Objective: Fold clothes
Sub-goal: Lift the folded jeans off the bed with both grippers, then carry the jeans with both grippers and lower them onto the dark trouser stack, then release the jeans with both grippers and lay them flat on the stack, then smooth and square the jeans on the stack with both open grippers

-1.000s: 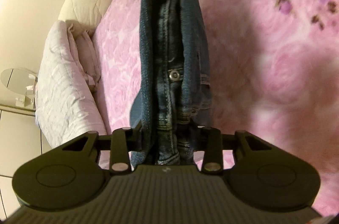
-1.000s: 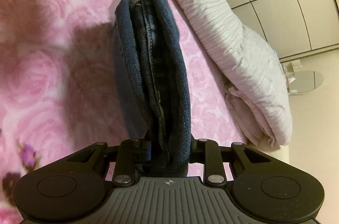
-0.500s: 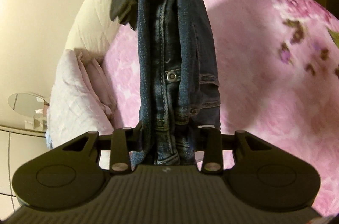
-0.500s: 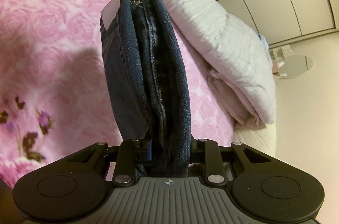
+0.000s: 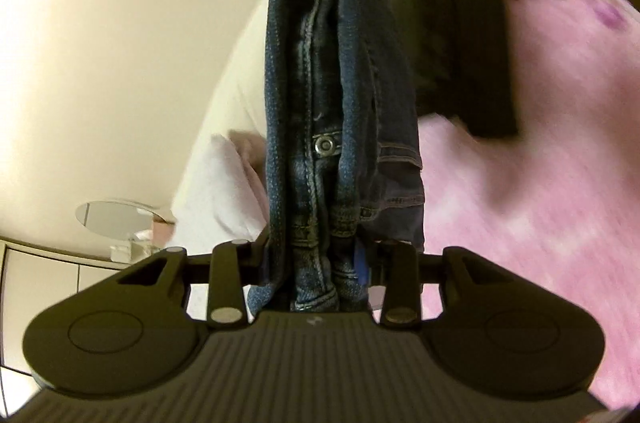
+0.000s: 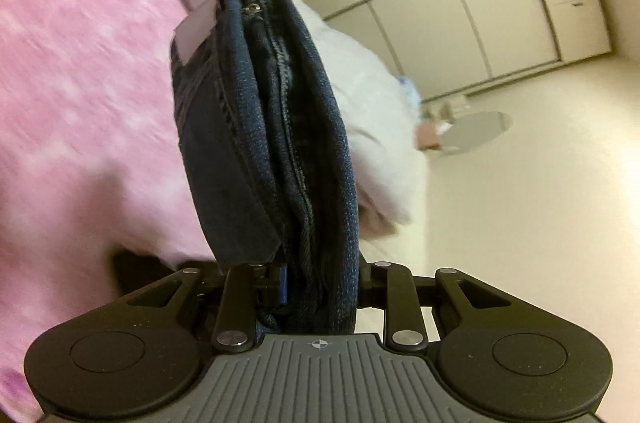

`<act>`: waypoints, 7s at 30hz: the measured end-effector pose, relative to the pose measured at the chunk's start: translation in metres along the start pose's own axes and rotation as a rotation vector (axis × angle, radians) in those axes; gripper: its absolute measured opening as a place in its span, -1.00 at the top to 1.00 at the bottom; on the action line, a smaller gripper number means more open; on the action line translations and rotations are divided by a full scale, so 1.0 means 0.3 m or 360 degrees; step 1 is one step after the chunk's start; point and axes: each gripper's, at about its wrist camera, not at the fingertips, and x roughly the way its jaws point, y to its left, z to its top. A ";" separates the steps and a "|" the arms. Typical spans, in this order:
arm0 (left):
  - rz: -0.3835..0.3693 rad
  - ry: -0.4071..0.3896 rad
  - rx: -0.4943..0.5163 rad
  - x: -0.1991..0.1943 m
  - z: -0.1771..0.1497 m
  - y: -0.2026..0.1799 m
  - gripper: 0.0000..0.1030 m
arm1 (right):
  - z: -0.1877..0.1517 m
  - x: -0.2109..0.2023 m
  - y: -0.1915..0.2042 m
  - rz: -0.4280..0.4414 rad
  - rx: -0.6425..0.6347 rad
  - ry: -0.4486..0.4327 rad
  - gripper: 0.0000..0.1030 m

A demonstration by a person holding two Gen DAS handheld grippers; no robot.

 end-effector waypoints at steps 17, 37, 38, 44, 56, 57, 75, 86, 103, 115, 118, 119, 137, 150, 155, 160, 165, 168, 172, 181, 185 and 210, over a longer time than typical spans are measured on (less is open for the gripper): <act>-0.0276 -0.0001 0.0076 0.742 0.632 -0.210 0.32 | -0.779 0.434 -0.105 0.0259 0.0056 0.0324 0.48; -0.0264 0.0016 0.0108 0.734 0.643 -0.263 0.33 | -0.860 0.425 0.002 0.0380 0.0122 0.0311 0.48; -0.0264 0.0016 0.0108 0.735 0.643 -0.262 0.33 | -0.857 0.432 0.001 0.0382 0.0120 0.0312 0.48; -0.0260 -0.0009 0.0105 0.730 0.603 -0.270 0.33 | -0.819 0.487 0.014 0.0374 0.0109 0.0347 0.48; -0.0265 -0.0087 0.0063 0.740 0.544 -0.248 0.33 | -0.789 0.503 0.047 0.0321 0.0047 0.0447 0.48; -0.0269 -0.0086 0.0054 0.740 0.542 -0.243 0.34 | -0.792 0.502 0.053 0.0309 0.0019 0.0433 0.48; -0.0204 0.0020 -0.0054 0.724 0.595 0.039 0.41 | -0.859 0.406 -0.189 0.0379 0.0204 0.0041 0.58; -0.0289 0.0009 -0.0112 0.724 0.573 -0.208 0.42 | -0.900 0.391 0.029 0.0504 0.0154 0.0164 0.58; -0.0301 -0.0113 -0.0167 0.479 0.395 -0.270 0.30 | -0.868 0.286 0.078 0.0462 0.0126 0.0263 0.50; -0.0379 -0.0123 -0.0741 0.459 0.353 -0.048 0.30 | -0.885 0.120 -0.171 0.0480 0.0739 0.0352 0.46; -0.0333 -0.0105 -0.0895 0.486 0.395 0.061 0.30 | -0.933 0.197 -0.295 0.0482 0.1087 0.0362 0.46; -0.0331 -0.0111 -0.0941 0.490 0.419 0.099 0.30 | -0.951 0.232 -0.337 0.0494 0.1213 0.0369 0.46; -0.0669 0.0149 -0.1140 0.810 1.039 -0.167 0.61 | -1.255 1.025 -0.495 0.1078 0.1602 0.0413 0.47; -0.0502 0.0287 -0.1506 0.815 0.859 0.029 0.52 | -1.302 1.091 -0.493 0.1204 0.1707 0.0458 0.47; -0.0365 0.0529 -0.1779 0.934 0.635 0.148 0.53 | -1.273 1.108 -0.481 0.1174 0.1716 0.0540 0.47; -0.0434 0.0568 -0.1945 1.006 0.503 0.154 0.35 | -1.262 1.127 -0.454 0.1151 0.1644 0.0543 0.47; -0.0490 0.0635 -0.2007 1.021 0.442 0.102 0.36 | -1.215 1.085 -0.555 0.1044 0.1653 0.0529 0.42; -0.0503 0.0569 -0.2085 0.993 0.419 0.135 0.39 | -1.135 1.025 -0.603 0.0993 0.1644 0.0404 0.41; -0.0474 0.0472 -0.2178 1.004 0.390 0.199 0.40 | -1.011 0.970 -0.576 0.1086 0.1537 0.0266 0.41; -0.0506 0.0536 -0.1919 1.113 0.411 0.158 0.45 | -0.965 0.951 -0.441 0.1208 0.1483 0.0347 0.32; -0.0508 0.0450 -0.1998 0.965 0.375 0.184 0.48 | -0.985 0.799 -0.466 0.1217 0.1472 0.0290 0.32; -0.0642 0.0418 -0.1841 0.660 0.430 -0.021 0.42 | -1.068 0.507 -0.251 0.1145 0.1704 0.0669 0.32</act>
